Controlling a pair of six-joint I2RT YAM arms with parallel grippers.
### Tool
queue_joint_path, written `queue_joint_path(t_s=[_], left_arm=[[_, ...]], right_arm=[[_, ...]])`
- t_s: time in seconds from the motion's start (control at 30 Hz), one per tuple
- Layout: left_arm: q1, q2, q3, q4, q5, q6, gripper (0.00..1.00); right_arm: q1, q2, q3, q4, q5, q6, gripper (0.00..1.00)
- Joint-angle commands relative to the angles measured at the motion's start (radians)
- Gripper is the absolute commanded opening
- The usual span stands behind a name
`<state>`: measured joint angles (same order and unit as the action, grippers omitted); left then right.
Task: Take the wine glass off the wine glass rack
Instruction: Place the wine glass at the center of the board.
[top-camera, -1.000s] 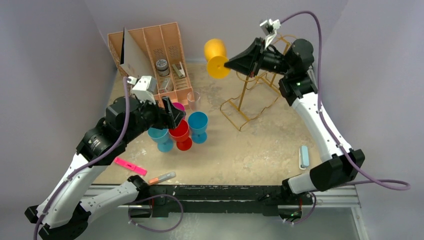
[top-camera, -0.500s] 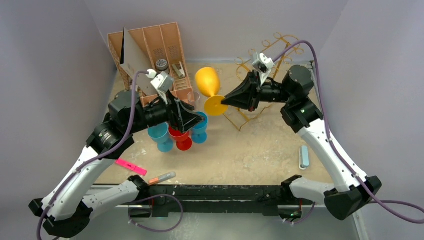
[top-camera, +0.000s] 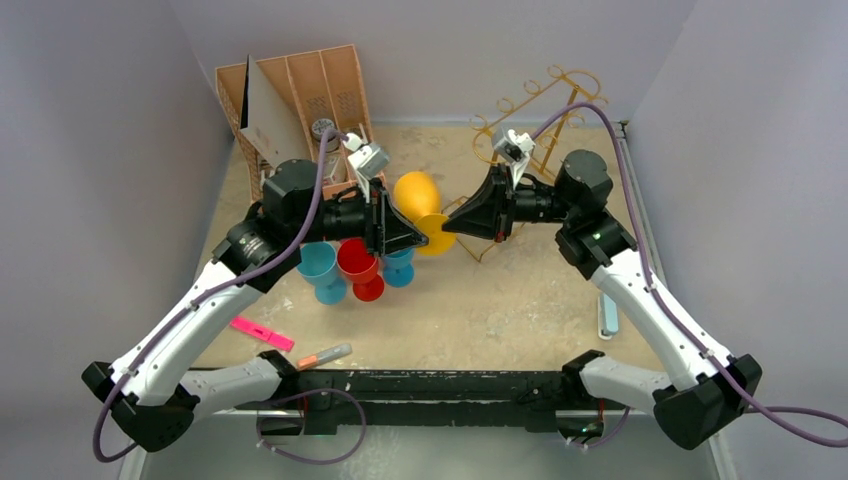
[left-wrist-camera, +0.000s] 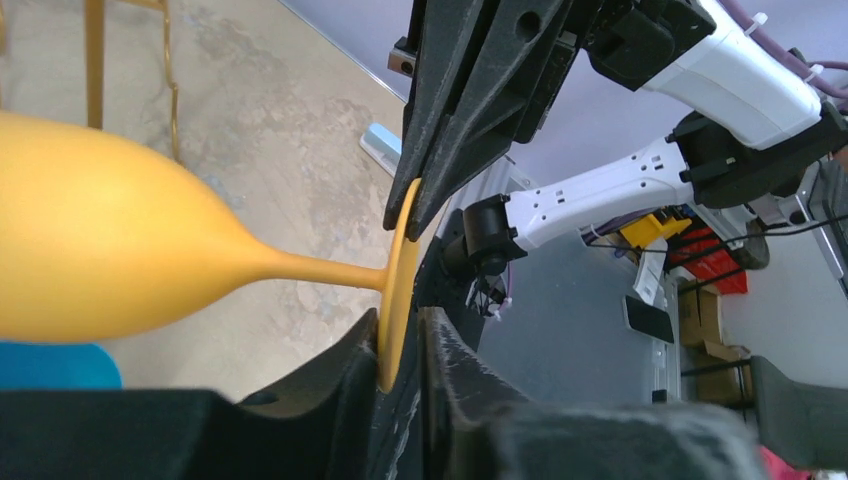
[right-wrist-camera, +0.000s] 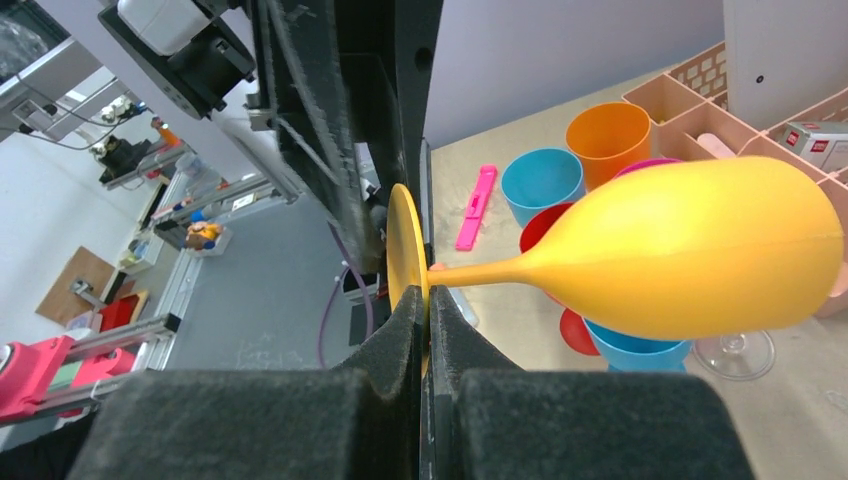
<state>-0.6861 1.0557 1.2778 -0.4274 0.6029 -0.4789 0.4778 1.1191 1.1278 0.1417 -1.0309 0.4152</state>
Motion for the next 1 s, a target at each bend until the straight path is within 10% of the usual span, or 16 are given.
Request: queue_joint_path(t_s=[0.0, 0.37, 0.63, 0.97], left_arm=[[-0.002, 0.020, 0.045, 0.031, 0.096, 0.000, 0.12], [-0.001, 0.015, 0.044, 0.030, 0.080, 0.023, 0.00], [-0.003, 0.001, 0.033, 0.045, 0.078, 0.038, 0.00], [-0.027, -0.016, 0.003, 0.044, 0.028, 0.090, 0.00]], right_arm=[[0.005, -0.030, 0.010, 0.065, 0.017, 0.020, 0.00], [0.006, -0.042, -0.019, 0.064, 0.032, 0.023, 0.00], [0.007, -0.039, -0.063, 0.120, 0.017, 0.099, 0.38], [0.023, -0.018, -0.105, 0.231, -0.021, 0.267, 0.41]])
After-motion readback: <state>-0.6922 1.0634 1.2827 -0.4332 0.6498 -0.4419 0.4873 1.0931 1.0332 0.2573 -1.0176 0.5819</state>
